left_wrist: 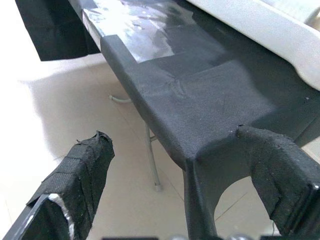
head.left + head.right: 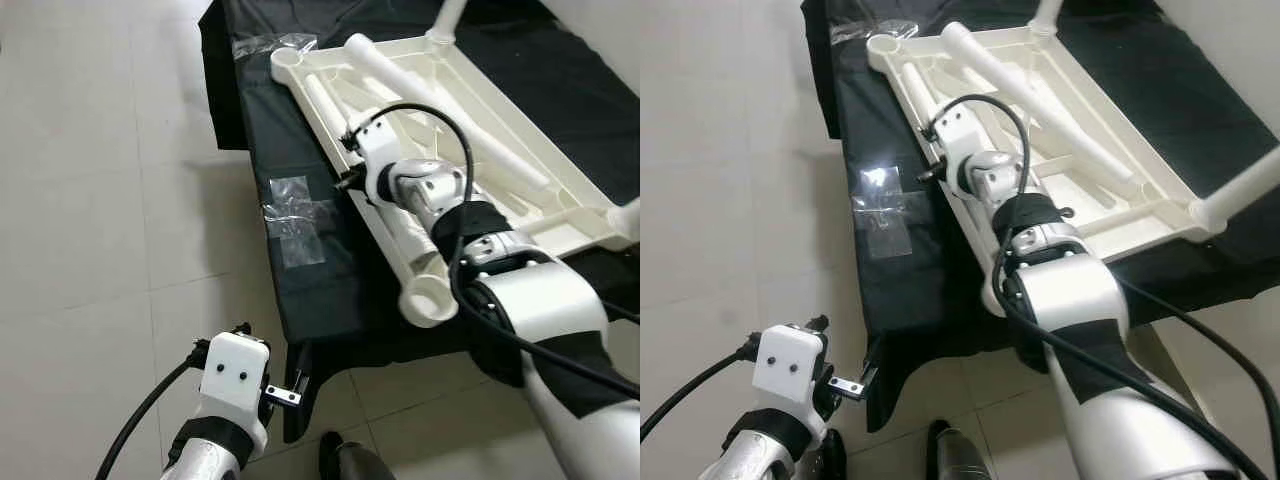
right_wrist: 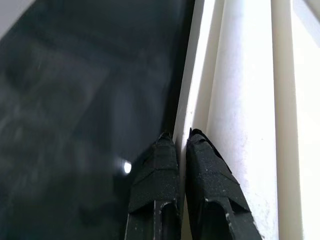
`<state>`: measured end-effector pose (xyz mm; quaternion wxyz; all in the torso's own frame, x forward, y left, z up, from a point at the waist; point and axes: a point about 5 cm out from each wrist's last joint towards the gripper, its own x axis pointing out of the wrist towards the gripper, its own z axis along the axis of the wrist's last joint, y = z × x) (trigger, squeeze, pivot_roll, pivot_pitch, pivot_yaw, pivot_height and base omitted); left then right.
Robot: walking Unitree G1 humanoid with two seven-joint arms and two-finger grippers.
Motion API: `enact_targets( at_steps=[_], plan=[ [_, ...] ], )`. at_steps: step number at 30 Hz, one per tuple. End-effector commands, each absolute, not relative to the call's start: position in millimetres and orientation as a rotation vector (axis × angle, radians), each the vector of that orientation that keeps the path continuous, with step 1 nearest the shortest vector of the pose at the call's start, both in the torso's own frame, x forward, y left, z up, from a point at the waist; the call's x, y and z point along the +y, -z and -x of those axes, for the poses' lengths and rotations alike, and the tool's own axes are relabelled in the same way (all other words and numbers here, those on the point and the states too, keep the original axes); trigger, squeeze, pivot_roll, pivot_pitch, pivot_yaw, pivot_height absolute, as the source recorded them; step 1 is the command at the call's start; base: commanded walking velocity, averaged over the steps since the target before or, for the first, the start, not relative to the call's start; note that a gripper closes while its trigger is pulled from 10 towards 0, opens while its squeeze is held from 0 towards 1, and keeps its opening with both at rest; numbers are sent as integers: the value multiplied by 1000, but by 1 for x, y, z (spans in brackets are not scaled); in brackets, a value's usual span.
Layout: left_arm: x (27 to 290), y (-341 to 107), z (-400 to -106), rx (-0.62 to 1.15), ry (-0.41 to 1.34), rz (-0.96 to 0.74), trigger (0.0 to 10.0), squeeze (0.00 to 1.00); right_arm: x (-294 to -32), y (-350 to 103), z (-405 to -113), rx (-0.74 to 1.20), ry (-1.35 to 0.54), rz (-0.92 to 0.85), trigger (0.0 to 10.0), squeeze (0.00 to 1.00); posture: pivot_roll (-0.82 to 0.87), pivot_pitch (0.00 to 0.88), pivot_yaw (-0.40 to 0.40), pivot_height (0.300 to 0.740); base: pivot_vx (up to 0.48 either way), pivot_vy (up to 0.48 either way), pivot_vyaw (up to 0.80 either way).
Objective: Building children table
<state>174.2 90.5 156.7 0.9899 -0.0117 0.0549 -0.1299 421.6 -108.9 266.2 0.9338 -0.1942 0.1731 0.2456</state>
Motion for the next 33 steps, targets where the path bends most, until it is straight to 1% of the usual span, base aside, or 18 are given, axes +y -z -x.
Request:
enact_targets(
  at_steps=[1,2,4,7,10,14,17,18,19,23,24,25,29,33],
  plan=[
    [89,-151,-172,138,270,30,10000,0,-115,-225,-413,539,-570,468,0,0,57,289,-129,740,0,0,0],
    [89,-151,-172,138,270,30,10000,0,-115,-225,-413,539,-570,468,0,0,57,289,-129,740,0,0,0],
    [89,-151,-173,138,271,29,10000,0,-126,-224,-413,555,-597,539,0,0,57,289,-129,740,0,0,0],
    [89,-151,-173,137,270,28,10000,0,-133,-222,-411,582,-638,589,0,0,59,290,-126,740,0,0,0],
    [90,-151,-174,137,269,25,10000,0,-143,-216,-406,646,-772,702,0,0,61,294,-125,740,0,0,0],
    [90,-151,-174,136,269,24,10000,0,-146,-214,-402,677,-839,743,0,0,61,295,-123,740,0,0,0],
    [91,-151,-174,135,269,23,10000,0,-159,-206,-396,749,-926,856,0,0,62,297,-121,740,0,0,0],
    [91,-151,-174,135,269,23,10000,0,-159,-206,-396,749,-926,856,0,0,62,297,-121,740,0,0,0],
    [91,-151,-174,134,269,22,10000,0,-167,-202,-393,786,-981,904,0,0,62,300,-117,740,0,0,0],
    [91,-151,-174,134,267,21,10000,0,-173,-201,-390,814,-1019,945,0,0,64,300,-118,740,0,0,0],
    [91,-151,-175,135,266,20,10000,0,-182,-199,-387,841,-1037,1015,0,0,62,302,-116,740,0,0,0],
    [91,-151,-175,135,266,20,10000,0,-186,-197,-386,863,-1040,1038,0,0,61,302,-118,740,0,0,0],
    [92,-151,-175,134,265,19,10000,0,-193,-196,-383,897,-1054,1072,0,0,61,303,-118,740,0,0,0],
    [92,-151,-175,134,263,19,10000,0,-205,-196,-380,943,-1085,1157,0,0,64,303,-117,740,0,0,0]
  ],
)
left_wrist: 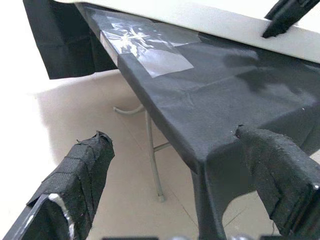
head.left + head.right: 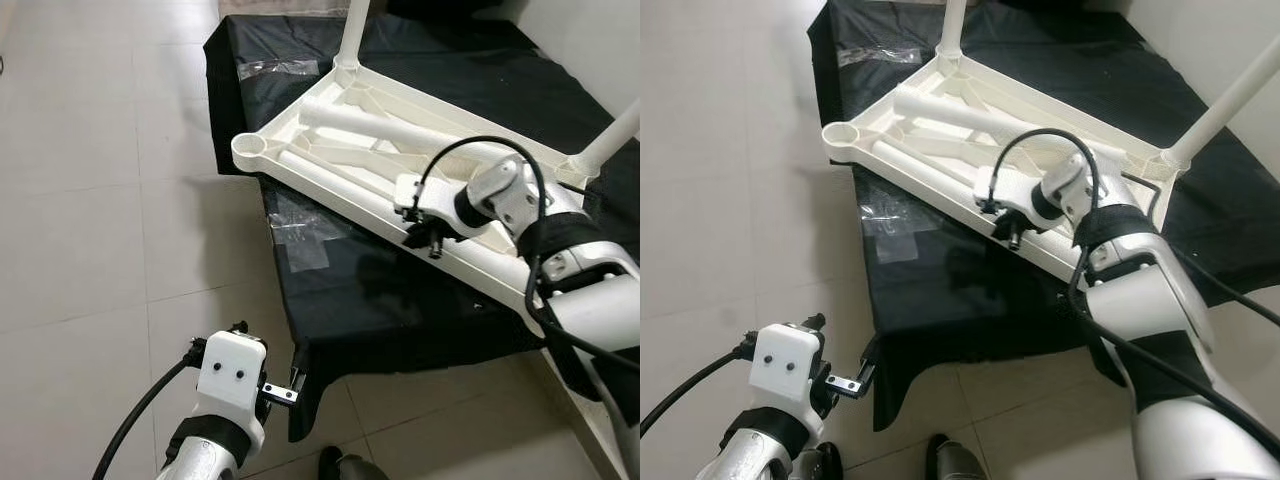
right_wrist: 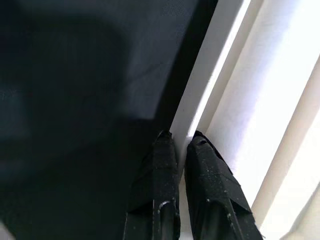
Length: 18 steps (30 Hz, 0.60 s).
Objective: Building children table
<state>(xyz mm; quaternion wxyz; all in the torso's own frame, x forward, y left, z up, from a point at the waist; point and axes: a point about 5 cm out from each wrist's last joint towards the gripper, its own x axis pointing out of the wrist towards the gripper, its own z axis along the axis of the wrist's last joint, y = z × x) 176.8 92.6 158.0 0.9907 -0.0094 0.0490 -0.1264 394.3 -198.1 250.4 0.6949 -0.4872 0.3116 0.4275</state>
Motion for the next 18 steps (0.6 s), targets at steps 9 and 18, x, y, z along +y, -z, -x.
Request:
enact_targets(
  at_steps=[9,18],
  plan=[
    [92,-150,-176,134,261,18,10000,0,-223,-199,-377,969,-1081,1326,0,0,63,303,-117,740,0,0,0],
    [93,-149,-176,136,259,18,10000,0,-216,-201,-380,896,-1066,1267,10000,0,64,302,-115,740,0,0,0]
  ],
)
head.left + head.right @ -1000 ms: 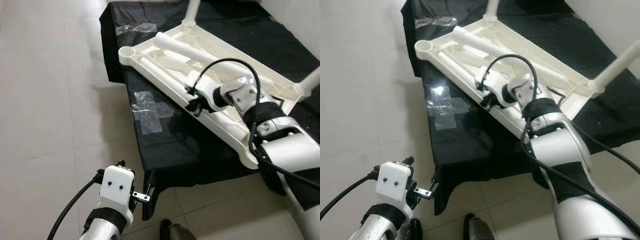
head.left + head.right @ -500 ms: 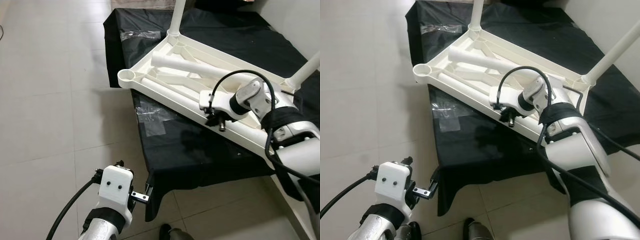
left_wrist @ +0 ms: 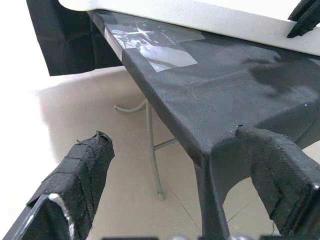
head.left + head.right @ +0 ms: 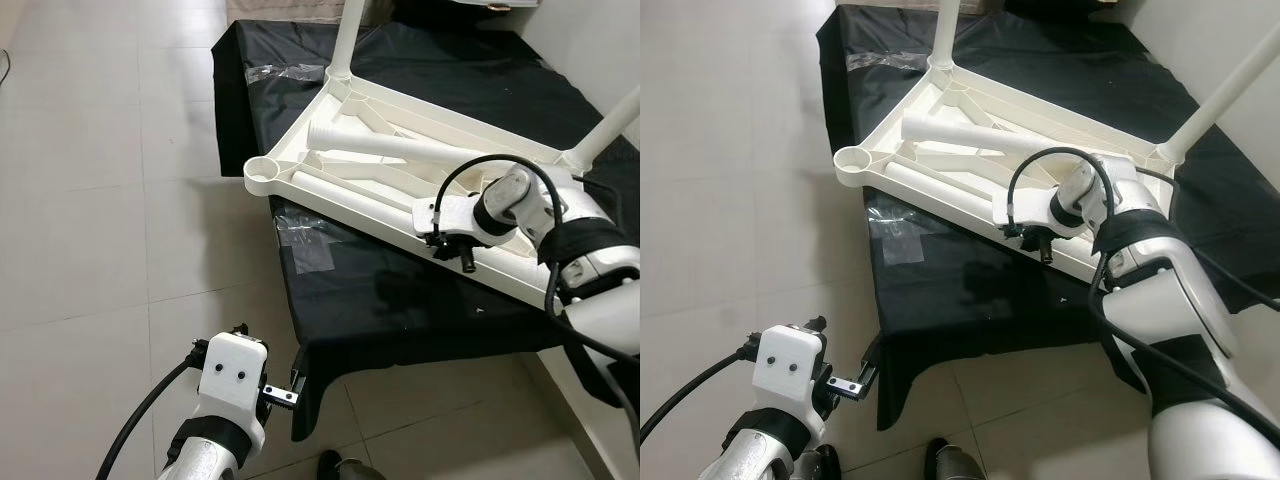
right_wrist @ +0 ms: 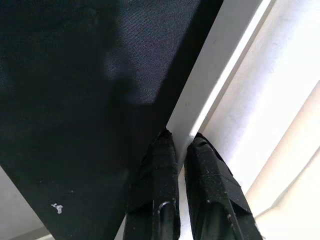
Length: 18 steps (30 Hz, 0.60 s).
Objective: Building children table
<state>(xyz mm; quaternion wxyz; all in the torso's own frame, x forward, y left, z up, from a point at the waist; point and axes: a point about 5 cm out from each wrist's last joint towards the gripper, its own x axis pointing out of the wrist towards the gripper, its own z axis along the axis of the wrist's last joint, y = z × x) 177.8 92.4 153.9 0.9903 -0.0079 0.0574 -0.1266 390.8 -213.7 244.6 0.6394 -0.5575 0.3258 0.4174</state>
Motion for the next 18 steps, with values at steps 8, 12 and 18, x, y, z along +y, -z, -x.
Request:
enact_targets(
  at_steps=[8,12,18],
  plan=[
    [93,-150,-177,136,257,17,10000,0,-202,-206,-381,859,-1124,1151,10000,1000,63,304,-116,740,0,0,0],
    [93,-150,-177,136,255,17,10000,0,-199,-211,-383,825,-1114,1131,10000,212,64,304,-117,740,0,0,0],
    [93,-150,-177,136,255,18,10000,0,-196,-226,-386,793,-1115,1086,10000,0,64,304,-116,740,0,0,0]
  ],
)
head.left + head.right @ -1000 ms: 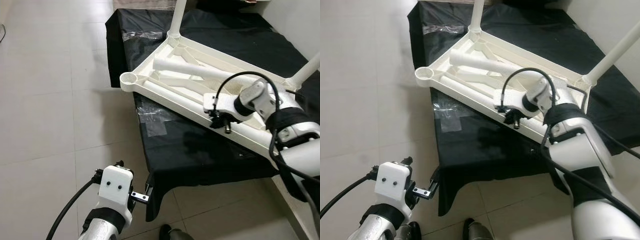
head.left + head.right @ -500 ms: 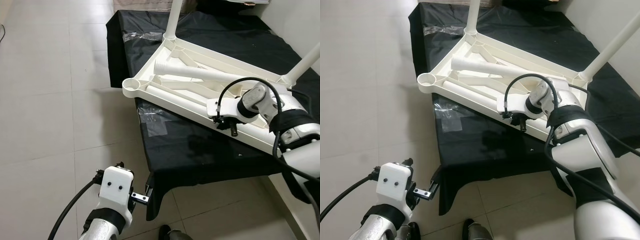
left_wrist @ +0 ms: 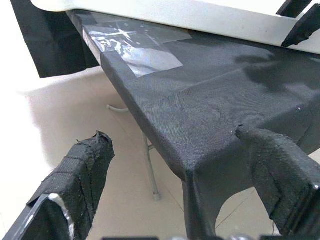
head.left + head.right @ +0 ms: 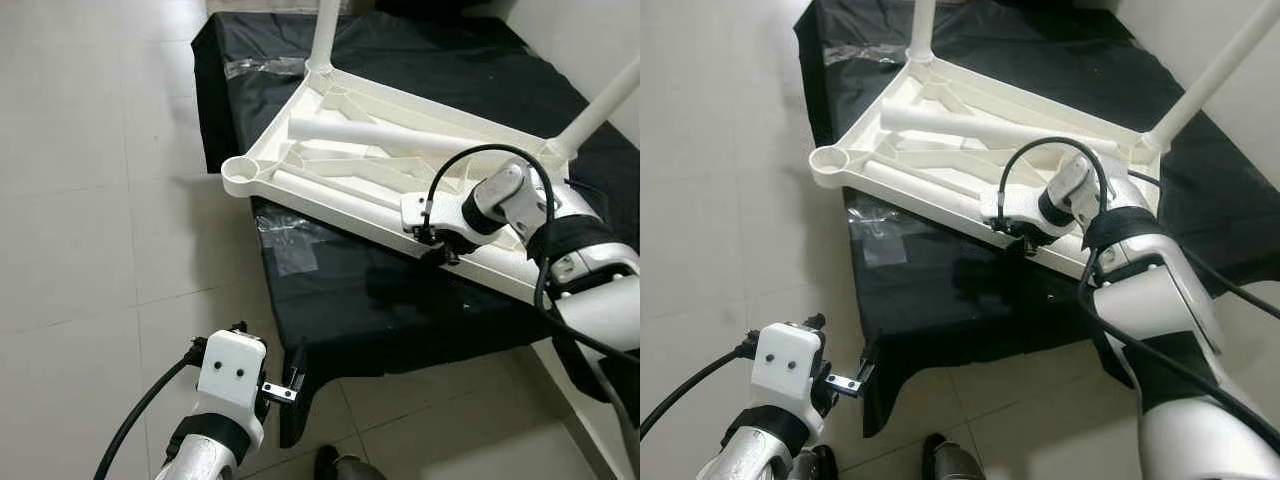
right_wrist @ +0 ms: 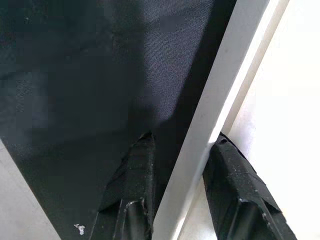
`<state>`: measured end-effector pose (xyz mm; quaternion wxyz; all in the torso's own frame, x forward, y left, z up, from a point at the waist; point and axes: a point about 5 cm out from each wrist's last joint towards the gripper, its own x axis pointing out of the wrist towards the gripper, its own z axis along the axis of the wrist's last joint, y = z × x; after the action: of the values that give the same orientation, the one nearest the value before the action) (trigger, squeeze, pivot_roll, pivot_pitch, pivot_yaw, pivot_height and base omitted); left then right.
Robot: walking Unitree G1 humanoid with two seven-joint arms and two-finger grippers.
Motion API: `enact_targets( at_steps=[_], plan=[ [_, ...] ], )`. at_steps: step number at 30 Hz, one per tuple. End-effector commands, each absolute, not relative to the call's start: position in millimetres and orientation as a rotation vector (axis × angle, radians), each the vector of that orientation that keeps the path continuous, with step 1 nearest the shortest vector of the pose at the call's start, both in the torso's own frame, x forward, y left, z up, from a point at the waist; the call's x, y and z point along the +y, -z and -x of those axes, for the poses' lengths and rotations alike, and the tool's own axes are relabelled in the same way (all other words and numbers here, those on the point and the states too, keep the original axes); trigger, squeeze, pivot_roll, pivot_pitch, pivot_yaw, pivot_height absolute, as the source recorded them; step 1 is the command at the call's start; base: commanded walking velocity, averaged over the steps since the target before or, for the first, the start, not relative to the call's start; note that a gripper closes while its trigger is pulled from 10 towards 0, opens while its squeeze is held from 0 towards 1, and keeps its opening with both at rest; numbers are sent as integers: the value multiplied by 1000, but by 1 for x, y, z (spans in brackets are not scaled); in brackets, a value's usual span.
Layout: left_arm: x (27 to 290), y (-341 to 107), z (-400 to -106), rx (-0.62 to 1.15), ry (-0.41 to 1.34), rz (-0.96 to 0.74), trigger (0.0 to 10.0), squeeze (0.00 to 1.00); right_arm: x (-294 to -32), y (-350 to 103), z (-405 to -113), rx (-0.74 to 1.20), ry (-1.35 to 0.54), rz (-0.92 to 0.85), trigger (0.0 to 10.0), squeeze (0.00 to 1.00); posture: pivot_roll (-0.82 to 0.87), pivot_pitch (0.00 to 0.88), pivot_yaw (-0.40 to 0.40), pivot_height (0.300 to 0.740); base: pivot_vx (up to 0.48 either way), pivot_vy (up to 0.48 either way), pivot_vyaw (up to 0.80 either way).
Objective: Building children table
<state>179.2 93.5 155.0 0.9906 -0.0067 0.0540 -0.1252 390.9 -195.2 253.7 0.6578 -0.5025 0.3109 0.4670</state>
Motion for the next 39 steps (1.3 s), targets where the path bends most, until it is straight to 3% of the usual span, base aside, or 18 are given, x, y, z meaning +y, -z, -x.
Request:
enact_targets(
  at_steps=[1,9,10,14,15,16,31,39],
  plan=[
    [93,-150,-177,136,255,18,10000,0,-196,-226,-386,793,-1115,1086,10000,0,64,304,-116,740,0,0,0],
    [92,-149,-177,136,255,19,10000,0,-188,-261,-388,660,-1167,994,10000,0,62,299,-119,740,0,0,0],
    [92,-149,-177,137,255,19,10000,0,-187,-262,-387,665,-1188,985,10000,1000,55,294,-119,740,0,0,0],
    [92,-149,-178,137,256,19,10000,0,-186,-262,-386,663,-1201,976,10000,1000,56,293,-120,740,0,0,0],
    [92,-149,-178,137,256,20,10000,0,-184,-263,-387,651,-1200,962,10000,314,59,292,-121,740,0,0,0],
    [91,-149,-178,137,257,20,10000,0,-182,-265,-387,635,-1200,943,10000,0,61,291,-120,740,0,0,0],
    [91,-147,-177,141,259,22,10000,0,-157,-323,-384,313,-1337,671,10000,0,59,280,-120,740,0,0,0],
    [92,-147,-177,139,260,21,10000,0,-129,-321,-391,221,-1284,622,10000,0,63,276,-119,740,0,0,0]
  ],
)
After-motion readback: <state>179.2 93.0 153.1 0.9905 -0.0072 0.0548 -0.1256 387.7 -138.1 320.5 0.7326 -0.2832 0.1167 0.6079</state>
